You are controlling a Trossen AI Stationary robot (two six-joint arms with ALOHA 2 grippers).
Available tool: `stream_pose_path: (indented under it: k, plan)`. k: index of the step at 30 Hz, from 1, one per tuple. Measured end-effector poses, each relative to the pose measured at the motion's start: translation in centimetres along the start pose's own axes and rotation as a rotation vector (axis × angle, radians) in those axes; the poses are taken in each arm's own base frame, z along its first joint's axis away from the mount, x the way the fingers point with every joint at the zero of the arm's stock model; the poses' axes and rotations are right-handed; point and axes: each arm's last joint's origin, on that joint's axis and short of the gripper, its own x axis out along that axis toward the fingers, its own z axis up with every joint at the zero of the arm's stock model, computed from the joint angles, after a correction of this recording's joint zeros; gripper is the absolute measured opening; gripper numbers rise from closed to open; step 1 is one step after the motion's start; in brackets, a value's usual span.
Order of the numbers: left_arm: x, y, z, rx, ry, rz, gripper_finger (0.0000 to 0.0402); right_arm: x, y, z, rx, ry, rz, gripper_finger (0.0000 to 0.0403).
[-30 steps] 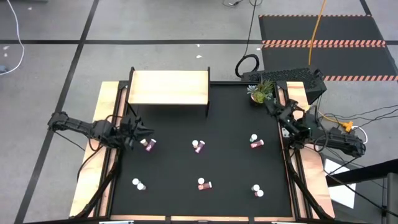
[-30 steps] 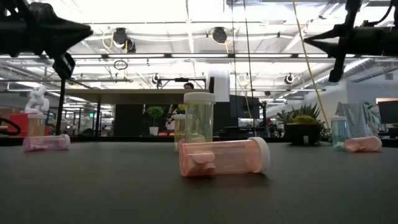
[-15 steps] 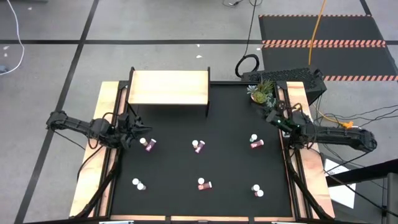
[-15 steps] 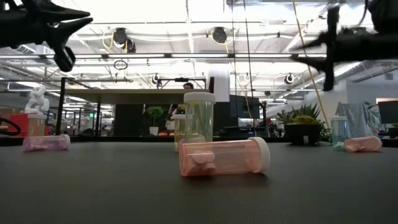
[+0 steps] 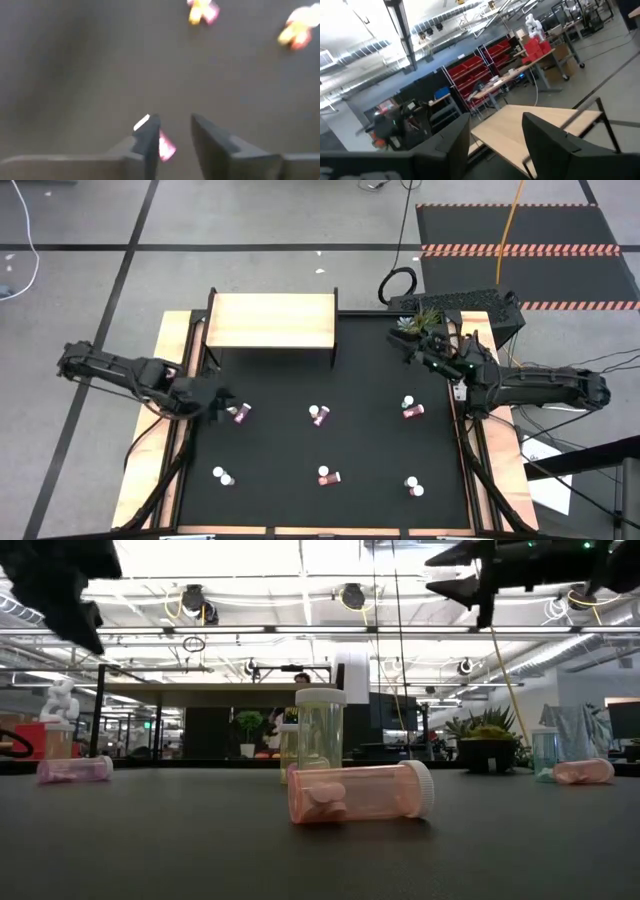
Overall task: Pick and place medicine bottles onto shelf by color
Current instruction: Put the top left yellow medicine bottle on the shelf
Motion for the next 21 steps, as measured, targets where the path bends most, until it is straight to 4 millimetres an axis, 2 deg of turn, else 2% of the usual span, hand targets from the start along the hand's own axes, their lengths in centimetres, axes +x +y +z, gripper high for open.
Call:
stream_pose_path:
  k: [5, 9, 12, 17, 21]
  plan:
    - [2.0, -0.2, -0.6, 0.079, 0.206, 0.108, 0.0219, 1.5, 1.3, -1.3, -0.024, 0.123, 0.046, 0.0170]
    - [2.5, -0.4, -0.6, 0.089, 0.248, 0.113, 0.0257, 2.5, 2.0, -2.3, -0.058, 0.194, 0.030, 0.0170]
    - [2.9, -0.4, -0.7, 0.071, 0.260, 0.123, 0.0268, 3.1, 1.9, -3.1, -0.059, 0.228, 0.013, 0.0170]
    - [4.3, 0.3, -2.5, -0.060, 0.318, 0.187, 0.0271, 3.4, 1.8, -3.2, -0.067, 0.220, -0.015, 0.0169]
    - [4.6, 0.3, -2.6, -0.061, 0.309, 0.180, 0.0261, 3.5, 1.6, -3.1, -0.072, 0.213, -0.023, 0.0169]
